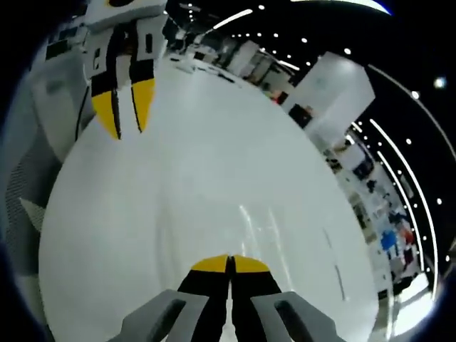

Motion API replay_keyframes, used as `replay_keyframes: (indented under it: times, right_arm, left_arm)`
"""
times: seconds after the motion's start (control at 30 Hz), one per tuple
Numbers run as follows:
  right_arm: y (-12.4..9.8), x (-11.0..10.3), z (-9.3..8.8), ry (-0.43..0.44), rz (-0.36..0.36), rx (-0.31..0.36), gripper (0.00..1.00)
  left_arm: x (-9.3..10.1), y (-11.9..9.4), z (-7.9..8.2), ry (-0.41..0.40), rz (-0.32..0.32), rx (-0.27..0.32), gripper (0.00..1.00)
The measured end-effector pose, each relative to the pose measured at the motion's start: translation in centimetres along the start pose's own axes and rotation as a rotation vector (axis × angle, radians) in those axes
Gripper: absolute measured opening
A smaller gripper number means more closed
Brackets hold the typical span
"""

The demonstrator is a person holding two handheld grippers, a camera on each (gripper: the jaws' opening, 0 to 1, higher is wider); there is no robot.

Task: Open the resealable bag by pulling the two sides of the seal apart until the entire bag opening is separated and visibly accessible.

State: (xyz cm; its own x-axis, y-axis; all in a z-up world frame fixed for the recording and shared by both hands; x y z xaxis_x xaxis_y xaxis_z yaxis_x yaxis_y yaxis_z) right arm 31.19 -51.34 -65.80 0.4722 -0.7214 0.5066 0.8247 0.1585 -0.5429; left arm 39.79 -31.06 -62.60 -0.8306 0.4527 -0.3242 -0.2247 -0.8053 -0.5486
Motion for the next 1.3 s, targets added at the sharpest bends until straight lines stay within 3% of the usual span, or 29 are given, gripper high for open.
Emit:
replay_keyframes:
  times: [0.27, 0.47, 0.53, 0.63, 0.7, 1.17, 1.3]
  right_arm:
    - [0.7, 0.4, -0.4, -0.042, 0.015, -0.016, 0.00]
    - [1.0, 0.5, -0.7, 0.023, 0.022, -0.017, 0.00]
    - [1.0, 0.4, -0.7, 0.060, 0.026, -0.005, 0.00]
    - [0.8, 0.3, -1.0, 0.232, -0.024, 0.032, 0.04]
    - [0.7, 0.3, -1.2, 0.276, -0.027, 0.032, 0.06]
    - [0.4, -1.2, -1.5, 0.277, 0.042, 0.023, 0.10]
    - [0.2, -1.2, -1.5, 0.289, 0.044, 0.031, 0.16]
  left_arm:
    - [0.2, -0.6, -0.8, -0.032, 0.021, -0.011, 0.09]
    - [0.1, -1.0, -1.4, -0.039, 0.029, -0.026, 0.09]
    - [0.1, -1.1, -1.6, -0.043, 0.030, -0.029, 0.09]
    - [0.1, -1.2, -1.9, -0.052, 0.037, -0.032, 0.09]
    - [0.1, -1.2, -1.9, -0.060, 0.041, -0.032, 0.09]
    - [1.5, -0.8, -2.4, -0.064, 0.017, -0.046, 0.09]
    - [1.6, -0.7, -2.3, -0.068, 0.014, -0.047, 0.09]
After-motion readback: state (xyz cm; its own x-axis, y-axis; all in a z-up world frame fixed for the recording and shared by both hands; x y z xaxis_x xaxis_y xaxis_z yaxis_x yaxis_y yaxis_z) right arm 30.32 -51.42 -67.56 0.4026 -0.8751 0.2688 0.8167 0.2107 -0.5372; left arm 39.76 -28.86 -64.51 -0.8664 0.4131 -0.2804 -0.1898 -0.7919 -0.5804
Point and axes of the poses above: the point that each gripper's makers call its tool centre point, and the gripper's own axes: y roughly forward along the fingers, x roughly to its right, z roughly out of its top, the point moved 10 cm from there along -y, roughly backward along the fingers, and after that the axes turned 13 degrees about x, right-handed, at the moved point
